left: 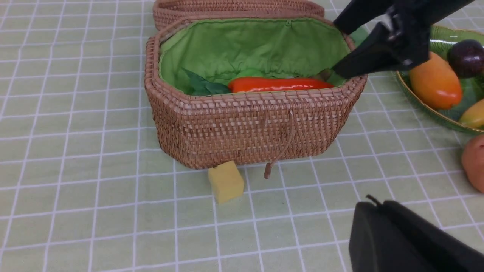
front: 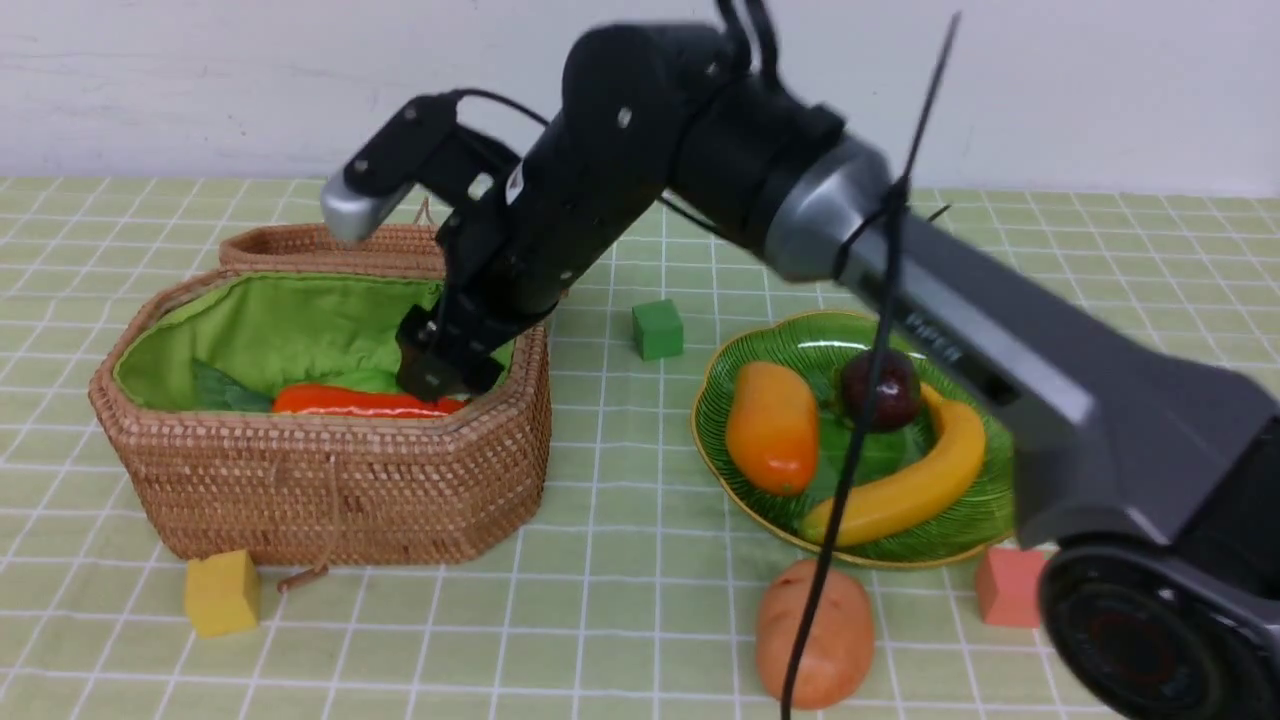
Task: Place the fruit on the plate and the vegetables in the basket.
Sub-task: Use the right arm to grab a carrot and put it into the left basket, then use the right arm to grab a potato and put it into the left basket
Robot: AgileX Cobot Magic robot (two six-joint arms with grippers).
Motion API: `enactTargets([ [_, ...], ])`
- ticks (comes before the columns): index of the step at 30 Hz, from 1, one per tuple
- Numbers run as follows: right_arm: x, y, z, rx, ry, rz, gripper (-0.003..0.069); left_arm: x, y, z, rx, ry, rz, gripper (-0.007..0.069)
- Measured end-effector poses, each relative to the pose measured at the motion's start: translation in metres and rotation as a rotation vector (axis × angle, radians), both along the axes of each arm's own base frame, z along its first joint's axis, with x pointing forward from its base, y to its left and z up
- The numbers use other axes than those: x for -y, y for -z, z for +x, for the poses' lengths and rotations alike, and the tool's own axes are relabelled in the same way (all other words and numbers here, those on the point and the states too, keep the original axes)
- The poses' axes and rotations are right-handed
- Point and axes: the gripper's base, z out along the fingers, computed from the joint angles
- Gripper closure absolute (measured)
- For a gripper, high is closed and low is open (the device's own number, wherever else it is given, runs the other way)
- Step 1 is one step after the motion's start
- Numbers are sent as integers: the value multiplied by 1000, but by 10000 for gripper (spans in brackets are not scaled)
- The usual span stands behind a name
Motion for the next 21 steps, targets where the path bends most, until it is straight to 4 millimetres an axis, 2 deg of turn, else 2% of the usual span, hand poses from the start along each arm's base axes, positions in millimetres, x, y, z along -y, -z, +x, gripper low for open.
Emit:
enactTargets([
  [2,9,-20,-9,-22,30,-14,27,1,0,0,-2,13,-10,637],
  [6,31,-63,-23,-7,172,14,180,10,3,-1,-9,108,-30,637],
  [8,46,-90,-31,17,280,48,332,16,10,1,-23,173,-37,637],
  [10,57,-103,-36,28,350,55,456,21,15,2,-32,221,-56,637],
  [11,62,-107,-38,31,377,53,495,22,17,2,-33,236,-55,637],
  [12,71,-113,-46,26,412,44,580,24,19,2,-34,251,-57,637],
  [14,86,-118,-60,3,458,29,654,25,20,3,-28,266,-51,637],
  [17,107,-119,-82,-48,519,7,673,25,20,3,-22,273,-44,637],
  [19,132,-109,-111,-132,593,-26,659,25,19,3,-17,275,-44,637],
  [21,143,-105,-124,-167,628,-30,646,25,19,3,-14,279,-38,637],
])
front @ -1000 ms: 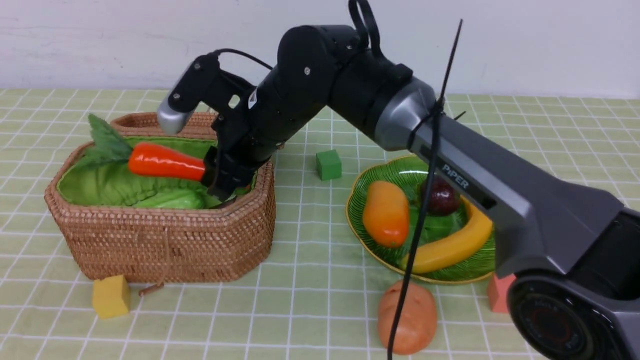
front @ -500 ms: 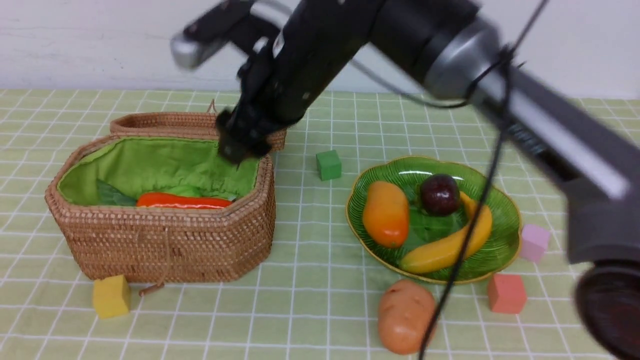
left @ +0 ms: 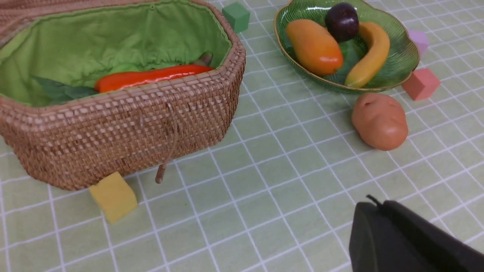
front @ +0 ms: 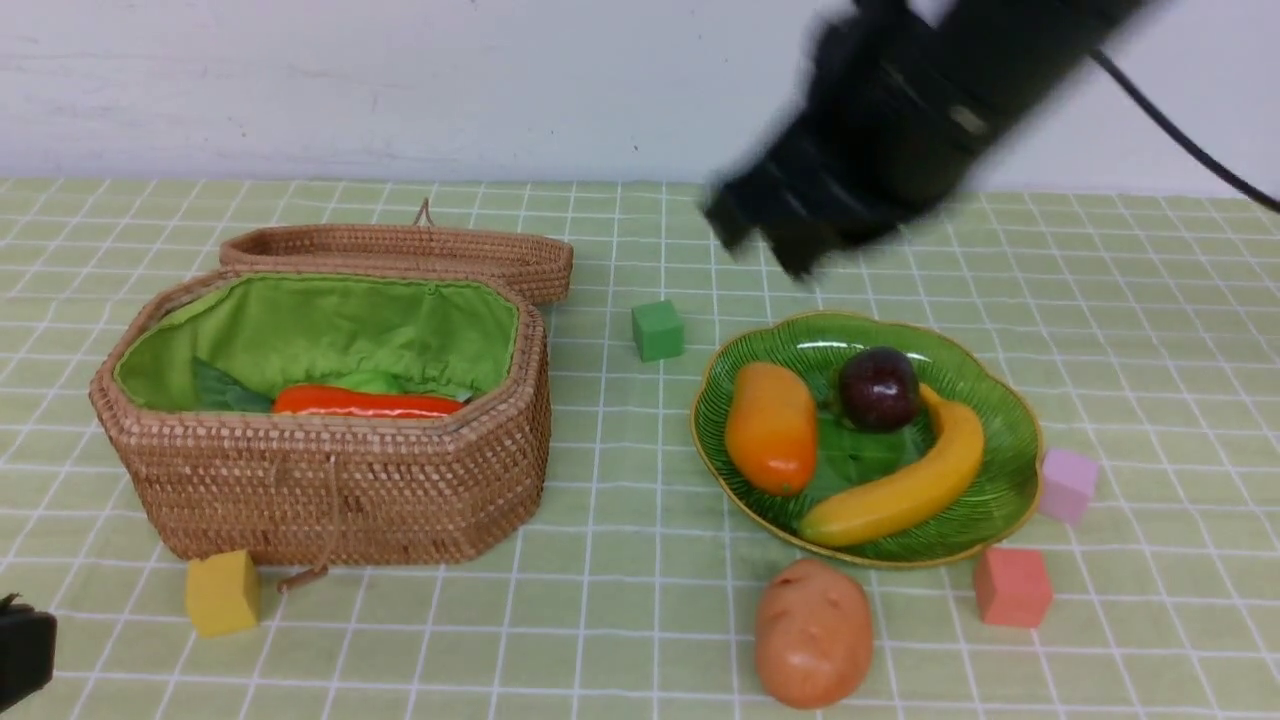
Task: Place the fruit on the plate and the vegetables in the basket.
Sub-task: Use the right arm to grab a potato and put it into the left basket
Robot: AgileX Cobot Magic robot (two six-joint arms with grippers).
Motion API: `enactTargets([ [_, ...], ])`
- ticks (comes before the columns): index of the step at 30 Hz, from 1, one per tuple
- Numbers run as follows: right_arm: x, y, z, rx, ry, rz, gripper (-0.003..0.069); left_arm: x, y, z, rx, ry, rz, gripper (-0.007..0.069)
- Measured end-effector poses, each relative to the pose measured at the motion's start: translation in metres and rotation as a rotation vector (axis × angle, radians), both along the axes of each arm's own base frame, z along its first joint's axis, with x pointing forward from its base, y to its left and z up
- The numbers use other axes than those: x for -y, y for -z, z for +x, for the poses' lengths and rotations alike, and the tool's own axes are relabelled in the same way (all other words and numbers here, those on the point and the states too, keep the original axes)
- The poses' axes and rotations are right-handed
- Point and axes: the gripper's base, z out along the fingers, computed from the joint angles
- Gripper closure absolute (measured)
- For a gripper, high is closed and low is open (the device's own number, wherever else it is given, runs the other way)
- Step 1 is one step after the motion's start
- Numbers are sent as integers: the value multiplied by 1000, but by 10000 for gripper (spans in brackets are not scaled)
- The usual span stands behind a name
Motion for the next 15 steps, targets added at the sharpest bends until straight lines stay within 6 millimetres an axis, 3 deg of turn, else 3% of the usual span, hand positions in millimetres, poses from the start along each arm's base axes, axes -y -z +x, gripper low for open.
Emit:
enactTargets([
  [3,25,49,-28,-177,131,-63,530,0,0,0,10,5,8,637],
  [4,26,52,-29,-186,139,-68,521,0,0,0,11,5,8,637],
  [6,34,84,-39,-282,237,-106,393,0,-1,1,17,3,7,637],
  [8,35,104,-40,-310,291,-99,253,0,-1,1,22,3,5,637],
  [9,35,106,-40,-311,293,-97,253,0,-1,1,23,3,5,637],
  [11,29,127,-33,-312,308,-84,78,0,-2,1,24,3,3,637],
  [13,24,137,-28,-317,313,-85,11,0,-2,1,24,3,3,637],
  [15,21,145,-23,-323,323,-85,-10,0,-2,1,24,3,3,637],
])
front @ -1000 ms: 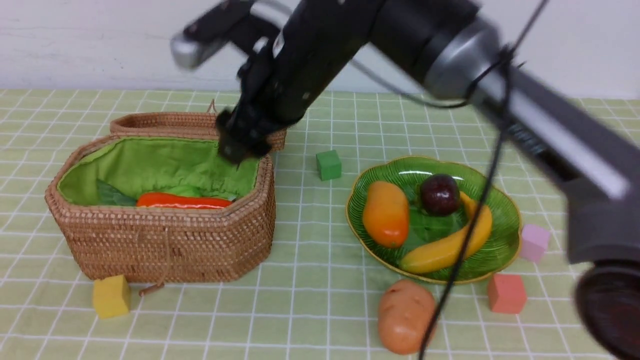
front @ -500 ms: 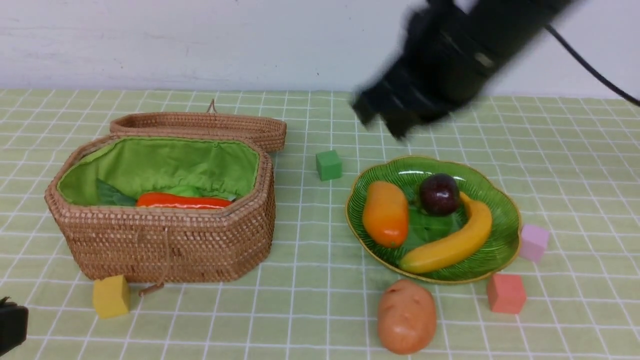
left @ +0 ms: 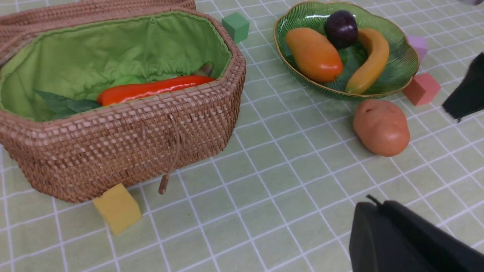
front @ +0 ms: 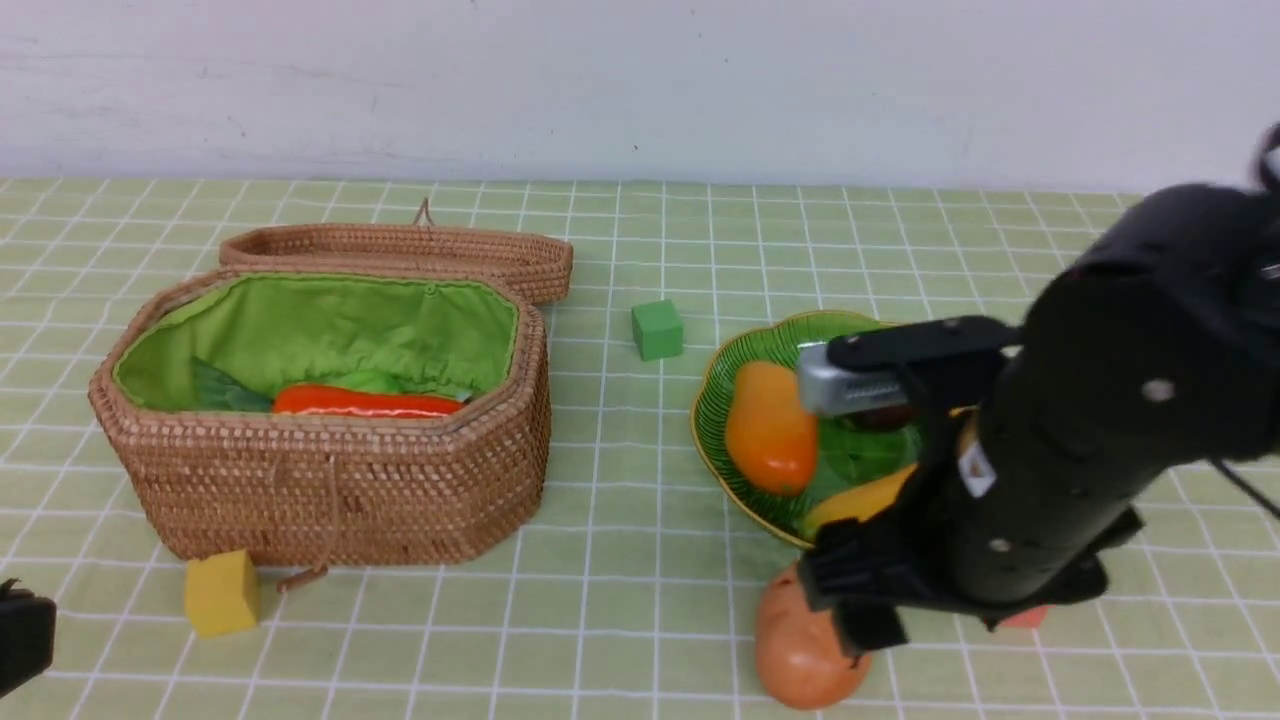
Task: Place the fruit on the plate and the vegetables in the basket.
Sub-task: Use the right arm to grab a potato and put it into the left basket
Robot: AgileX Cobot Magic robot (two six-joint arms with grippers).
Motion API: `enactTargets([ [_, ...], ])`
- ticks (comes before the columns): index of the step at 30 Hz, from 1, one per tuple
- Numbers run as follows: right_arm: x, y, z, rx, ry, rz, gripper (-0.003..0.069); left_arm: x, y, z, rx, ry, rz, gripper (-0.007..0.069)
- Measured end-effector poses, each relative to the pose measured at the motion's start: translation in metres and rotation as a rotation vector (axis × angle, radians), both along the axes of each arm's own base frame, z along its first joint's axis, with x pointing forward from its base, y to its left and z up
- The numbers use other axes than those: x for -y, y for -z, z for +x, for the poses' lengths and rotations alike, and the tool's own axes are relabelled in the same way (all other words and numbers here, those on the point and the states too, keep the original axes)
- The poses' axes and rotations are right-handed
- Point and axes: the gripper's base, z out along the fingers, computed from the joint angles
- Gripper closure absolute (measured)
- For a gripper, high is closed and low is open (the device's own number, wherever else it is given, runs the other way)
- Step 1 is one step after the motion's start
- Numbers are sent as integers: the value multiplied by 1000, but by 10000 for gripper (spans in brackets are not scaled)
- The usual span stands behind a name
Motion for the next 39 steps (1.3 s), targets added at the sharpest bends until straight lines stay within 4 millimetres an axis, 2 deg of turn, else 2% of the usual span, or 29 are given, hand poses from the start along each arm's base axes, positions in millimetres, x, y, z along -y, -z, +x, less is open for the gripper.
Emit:
enactTargets([
  [9,-22,51,26,-30,67,3,14,2,-1,-1,-6,13,-27,637],
  [16,-18,73,42,-70,141,19,16,2,-1,-1,-10,16,-31,637],
  [26,-17,74,39,-133,136,30,52,2,0,-1,-15,18,-29,637],
  [29,-16,68,36,-162,116,20,65,2,0,-1,-15,18,-29,637],
  [34,-14,43,32,-153,91,37,71,2,0,-1,-15,18,-29,637],
  [39,-12,38,28,-164,85,29,72,2,0,-1,-14,19,-28,637],
])
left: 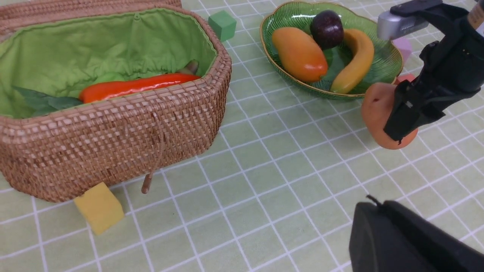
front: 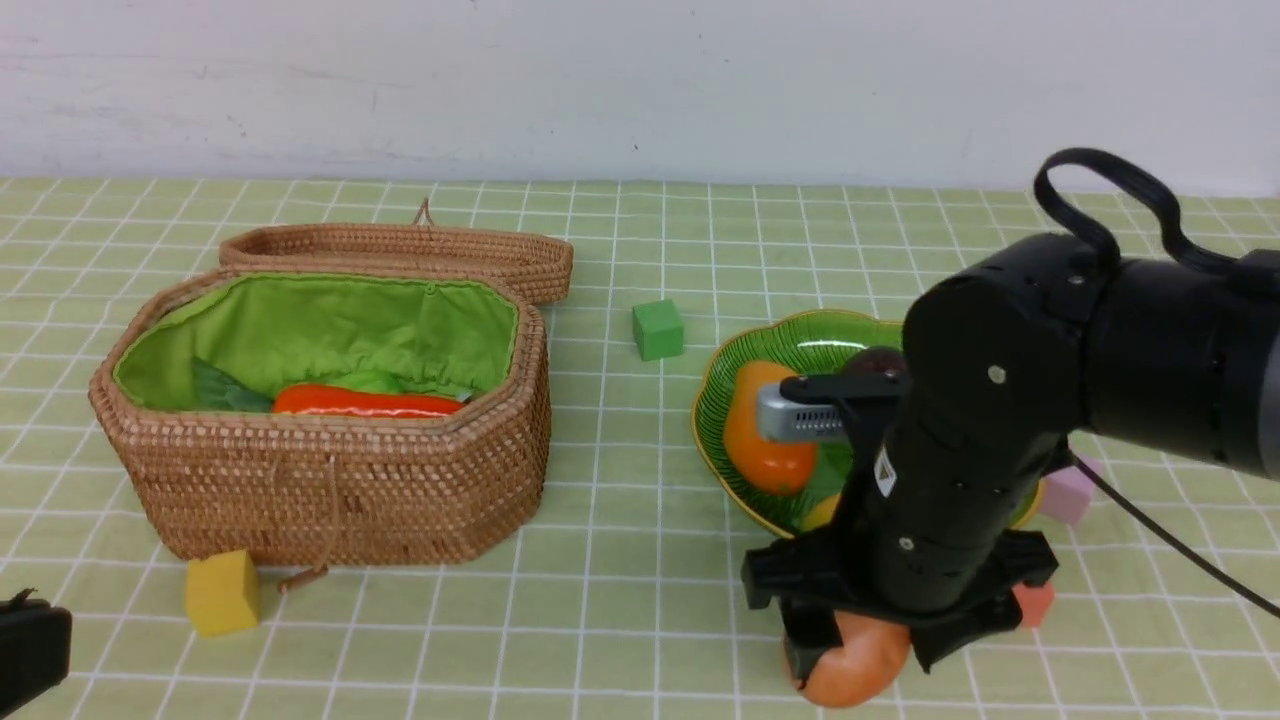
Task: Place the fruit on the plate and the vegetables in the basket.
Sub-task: Use the right arm to grab a potato and put it into the left basket
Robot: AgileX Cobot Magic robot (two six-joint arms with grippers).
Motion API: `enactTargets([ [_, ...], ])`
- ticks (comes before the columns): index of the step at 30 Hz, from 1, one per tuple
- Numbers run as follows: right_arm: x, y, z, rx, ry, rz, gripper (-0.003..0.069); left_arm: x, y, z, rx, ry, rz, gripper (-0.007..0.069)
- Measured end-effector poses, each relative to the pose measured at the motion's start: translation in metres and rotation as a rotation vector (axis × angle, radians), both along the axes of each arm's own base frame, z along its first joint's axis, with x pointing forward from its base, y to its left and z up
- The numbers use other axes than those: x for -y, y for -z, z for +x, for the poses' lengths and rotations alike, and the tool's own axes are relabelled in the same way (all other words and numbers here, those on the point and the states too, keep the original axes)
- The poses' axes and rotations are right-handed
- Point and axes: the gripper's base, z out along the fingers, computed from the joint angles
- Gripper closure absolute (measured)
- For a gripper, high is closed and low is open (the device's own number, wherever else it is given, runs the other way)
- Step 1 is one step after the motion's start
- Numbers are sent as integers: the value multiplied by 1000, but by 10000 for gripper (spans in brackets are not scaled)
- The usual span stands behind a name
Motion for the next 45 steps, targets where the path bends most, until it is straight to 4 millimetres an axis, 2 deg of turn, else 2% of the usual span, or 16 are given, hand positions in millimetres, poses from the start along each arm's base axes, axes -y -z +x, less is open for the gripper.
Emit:
enactTargets([
  [4,-1,0,-3,-15,-43,-14,72,0,0,0,1,1,1,637],
  [9,-10,1,-10,2,-176,-23,75,0,0,0,5,0,1,637],
  [14,-15,20,-7,-23,-395,-67,75,0,0,0,14,8,16,637],
  [19,-16,29,-6,-42,-483,-85,71,0,0,0,16,9,18,637],
  [27,-15,27,-2,-19,-447,-112,-6,0,-1,1,23,9,18,637],
  [32,-17,18,3,3,-332,-113,-15,0,-1,1,23,8,18,637],
  [38,-22,10,6,9,-280,-82,-13,0,-1,1,23,8,18,637],
  [41,-21,15,9,-8,-270,-93,-10,0,-1,1,23,8,18,637],
  [45,-15,34,20,-36,-248,-158,-8,0,-1,1,23,8,18,637],
])
